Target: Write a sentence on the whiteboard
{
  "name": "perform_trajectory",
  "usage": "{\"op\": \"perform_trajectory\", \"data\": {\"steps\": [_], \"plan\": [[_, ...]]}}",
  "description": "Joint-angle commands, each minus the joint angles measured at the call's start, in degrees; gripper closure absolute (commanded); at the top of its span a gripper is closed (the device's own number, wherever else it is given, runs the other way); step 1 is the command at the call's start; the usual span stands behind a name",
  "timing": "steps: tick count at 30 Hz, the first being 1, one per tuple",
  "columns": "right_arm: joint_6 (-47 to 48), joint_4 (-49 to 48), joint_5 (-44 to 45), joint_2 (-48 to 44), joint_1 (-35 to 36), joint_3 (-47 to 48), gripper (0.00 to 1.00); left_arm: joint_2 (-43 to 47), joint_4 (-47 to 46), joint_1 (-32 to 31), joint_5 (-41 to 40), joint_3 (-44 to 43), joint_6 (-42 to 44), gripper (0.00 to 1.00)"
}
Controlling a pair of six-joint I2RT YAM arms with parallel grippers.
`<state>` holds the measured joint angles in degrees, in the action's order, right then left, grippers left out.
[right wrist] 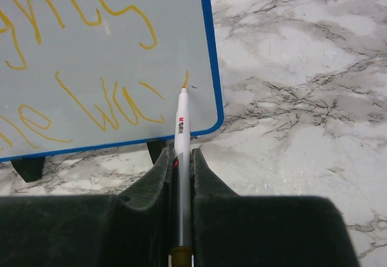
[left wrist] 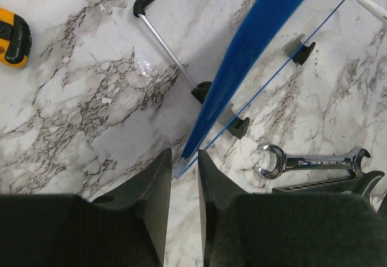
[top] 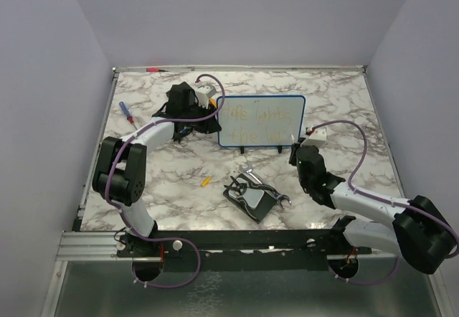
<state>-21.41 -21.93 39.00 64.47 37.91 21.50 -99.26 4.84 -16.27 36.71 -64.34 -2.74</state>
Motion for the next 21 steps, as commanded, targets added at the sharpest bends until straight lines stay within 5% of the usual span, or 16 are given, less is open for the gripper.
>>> {"op": "perform_trajectory", "data": {"steps": [1,21], "plan": [[-2.19,0.56,-2.93,1.85,-0.21,1.18,1.0,1.29,-0.64,-0.25,-0.68,-0.61,0.63,0.75],[-4.03,-0.19,-10.26,7.34,-0.21,2.58,1.0,1.23,-0.63,-0.25,-0.68,-0.71,0.63,0.75]]}}
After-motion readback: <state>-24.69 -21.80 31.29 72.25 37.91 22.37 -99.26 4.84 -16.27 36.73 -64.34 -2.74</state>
